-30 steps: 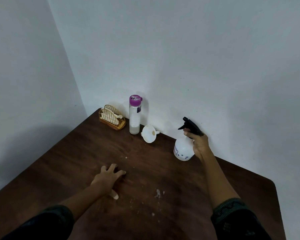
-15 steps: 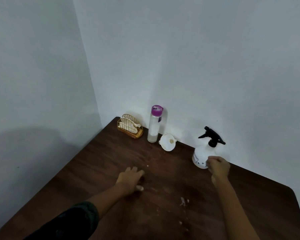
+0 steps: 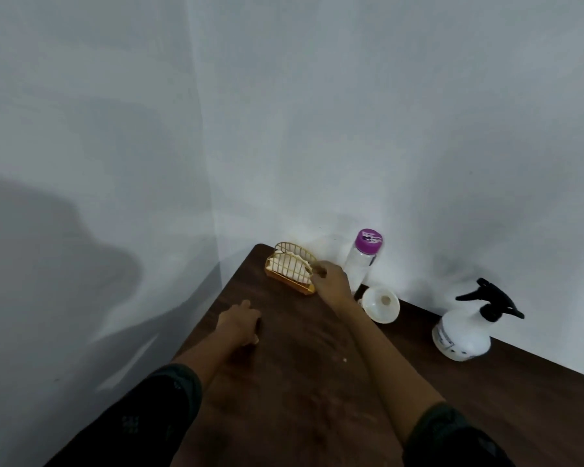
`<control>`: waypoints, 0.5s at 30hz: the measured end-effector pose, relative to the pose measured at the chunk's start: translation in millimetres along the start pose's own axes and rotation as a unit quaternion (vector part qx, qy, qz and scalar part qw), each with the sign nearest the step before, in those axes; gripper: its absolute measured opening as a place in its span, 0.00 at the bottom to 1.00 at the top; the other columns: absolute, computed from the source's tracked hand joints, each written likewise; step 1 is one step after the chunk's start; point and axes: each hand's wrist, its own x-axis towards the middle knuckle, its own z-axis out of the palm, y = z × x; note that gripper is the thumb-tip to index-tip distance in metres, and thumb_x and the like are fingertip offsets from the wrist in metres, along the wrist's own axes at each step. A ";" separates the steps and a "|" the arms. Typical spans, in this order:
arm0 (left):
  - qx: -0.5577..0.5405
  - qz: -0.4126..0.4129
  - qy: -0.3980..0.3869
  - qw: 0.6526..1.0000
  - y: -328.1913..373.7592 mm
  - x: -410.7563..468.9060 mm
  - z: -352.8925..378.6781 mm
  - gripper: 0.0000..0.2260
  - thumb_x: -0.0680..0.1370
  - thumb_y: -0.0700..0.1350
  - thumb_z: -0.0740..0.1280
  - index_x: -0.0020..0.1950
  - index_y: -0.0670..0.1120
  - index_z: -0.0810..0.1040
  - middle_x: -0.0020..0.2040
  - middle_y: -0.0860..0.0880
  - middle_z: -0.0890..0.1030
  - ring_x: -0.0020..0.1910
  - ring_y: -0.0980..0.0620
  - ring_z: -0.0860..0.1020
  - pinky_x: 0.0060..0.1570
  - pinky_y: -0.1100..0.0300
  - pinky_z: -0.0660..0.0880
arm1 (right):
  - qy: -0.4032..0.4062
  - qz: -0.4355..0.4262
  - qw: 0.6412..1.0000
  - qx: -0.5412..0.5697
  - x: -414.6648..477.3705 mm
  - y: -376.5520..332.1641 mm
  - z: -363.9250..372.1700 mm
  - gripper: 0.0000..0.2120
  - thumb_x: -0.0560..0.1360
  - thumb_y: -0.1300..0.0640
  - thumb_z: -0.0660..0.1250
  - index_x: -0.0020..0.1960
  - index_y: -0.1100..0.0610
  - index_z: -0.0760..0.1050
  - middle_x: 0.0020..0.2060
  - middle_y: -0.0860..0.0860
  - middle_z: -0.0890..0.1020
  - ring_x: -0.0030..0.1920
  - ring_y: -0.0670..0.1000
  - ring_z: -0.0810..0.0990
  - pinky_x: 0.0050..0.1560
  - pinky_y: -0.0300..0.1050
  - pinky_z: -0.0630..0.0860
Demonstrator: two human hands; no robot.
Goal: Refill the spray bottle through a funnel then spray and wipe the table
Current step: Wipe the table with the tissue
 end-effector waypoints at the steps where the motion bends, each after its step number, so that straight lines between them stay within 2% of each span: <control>1: 0.027 0.006 0.001 1.000 -0.4 2.0 2.3 0.24 0.75 0.50 0.69 0.70 0.50 0.68 0.71 0.45 0.63 0.64 0.45 0.72 0.60 0.51 0.72 | 0.014 0.001 1.000 -0.013 9.4 -3.6 4.6 0.18 0.76 0.64 0.60 0.66 0.62 0.72 0.63 0.57 0.76 0.63 0.55 0.74 0.63 0.45 0.70; 4: 0.079 0.020 0.016 0.997 -1.1 8.2 6.7 0.22 0.75 0.48 0.68 0.68 0.47 0.70 0.69 0.44 0.66 0.59 0.46 0.75 0.57 0.53 0.72 | 0.036 0.031 0.997 -0.059 37.4 -8.4 16.6 0.21 0.75 0.64 0.59 0.68 0.60 0.69 0.64 0.59 0.75 0.63 0.58 0.73 0.63 0.49 0.70; 7: 0.089 0.028 0.022 0.995 0.2 11.5 7.2 0.20 0.76 0.47 0.69 0.66 0.45 0.71 0.68 0.43 0.67 0.59 0.45 0.75 0.59 0.52 0.71 | 0.005 0.067 0.991 -0.112 52.6 -6.1 22.5 0.20 0.76 0.58 0.59 0.68 0.56 0.69 0.63 0.57 0.76 0.63 0.59 0.73 0.63 0.53 0.71; 12: 0.102 0.050 0.033 0.993 -2.6 13.5 3.8 0.22 0.75 0.49 0.69 0.67 0.45 0.71 0.71 0.42 0.64 0.59 0.45 0.75 0.57 0.53 0.72 | 0.015 0.124 0.984 -0.126 61.1 -5.5 23.8 0.17 0.76 0.54 0.59 0.64 0.55 0.69 0.61 0.56 0.77 0.62 0.59 0.73 0.63 0.58 0.70; 15: 0.103 0.059 0.037 0.992 -3.7 12.9 4.6 0.21 0.75 0.49 0.69 0.66 0.45 0.71 0.71 0.42 0.65 0.58 0.45 0.76 0.54 0.54 0.73 | -0.003 0.143 0.980 -0.138 60.5 -3.5 25.3 0.17 0.77 0.54 0.57 0.65 0.54 0.66 0.63 0.57 0.75 0.64 0.60 0.70 0.66 0.60 0.66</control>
